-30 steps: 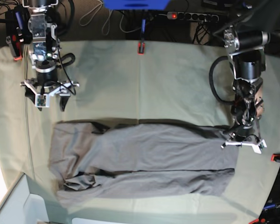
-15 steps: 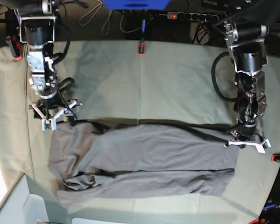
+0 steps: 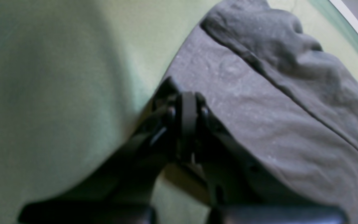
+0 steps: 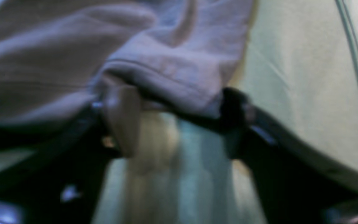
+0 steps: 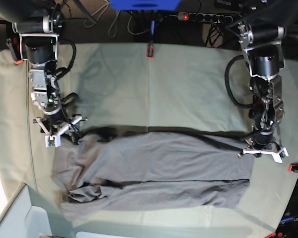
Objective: Layout the t-shirt on the table in an organized manner, then fold the t-shirt properly
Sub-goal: 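Pull the grasped edge with both grippers to straighten the t-shirt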
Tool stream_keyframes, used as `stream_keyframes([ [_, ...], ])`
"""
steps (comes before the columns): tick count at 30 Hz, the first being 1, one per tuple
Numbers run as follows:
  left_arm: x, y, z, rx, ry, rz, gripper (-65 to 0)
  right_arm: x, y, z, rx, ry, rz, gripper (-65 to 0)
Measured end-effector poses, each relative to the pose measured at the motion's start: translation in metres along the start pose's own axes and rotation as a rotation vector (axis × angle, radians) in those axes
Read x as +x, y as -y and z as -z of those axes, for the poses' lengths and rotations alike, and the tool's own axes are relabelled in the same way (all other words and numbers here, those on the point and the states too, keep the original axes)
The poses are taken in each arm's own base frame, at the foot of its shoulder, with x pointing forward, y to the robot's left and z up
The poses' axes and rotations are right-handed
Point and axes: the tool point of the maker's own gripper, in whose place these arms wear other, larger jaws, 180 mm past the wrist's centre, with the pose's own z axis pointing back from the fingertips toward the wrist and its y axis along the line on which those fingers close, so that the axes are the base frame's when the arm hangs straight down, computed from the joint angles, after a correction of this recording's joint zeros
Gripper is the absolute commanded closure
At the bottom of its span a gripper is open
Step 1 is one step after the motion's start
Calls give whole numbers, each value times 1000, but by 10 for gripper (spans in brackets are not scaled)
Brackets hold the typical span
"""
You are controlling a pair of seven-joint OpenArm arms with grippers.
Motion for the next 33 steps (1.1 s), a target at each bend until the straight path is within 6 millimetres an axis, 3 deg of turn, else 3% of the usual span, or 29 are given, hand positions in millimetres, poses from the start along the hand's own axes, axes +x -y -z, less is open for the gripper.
stream_keyframes([
  [4, 0, 0, 0, -1, -1, 2, -2, -2, -5, -1, 20, 1, 6, -14],
  [5, -1, 1, 0, -1, -1, 1, -2, -2, -6, -1, 24, 0, 9, 0],
  [10, -1, 1, 0, -2, -4, 2, -2, -11, -4, -10, 23, -33, -10, 0],
  [16, -6, -7, -10, 5, -1, 16, -2, -24, -3, -50, 29, -45, -97, 0],
  [18, 0, -14, -17, 10, 24, 12, -2, -16, -6, -59, 36, -18, -123, 0],
  [23, 27, -34, -39, 37, 125, -11, -2, 26, -8, -81, 39, 105, -181, 0],
  [27, 21, -45, -61, 45, 81, -15, -2, 34, 11, -104, -16, 111, -191, 0],
  [29, 28, -47, -70, 48, 91, -33, -2, 39, 18, -112, -34, 122, -203, 0],
  [33, 41, -47, -88, 48, 115, -74, -2, 49, 5, -130, 37, 160, -233, 0],
])
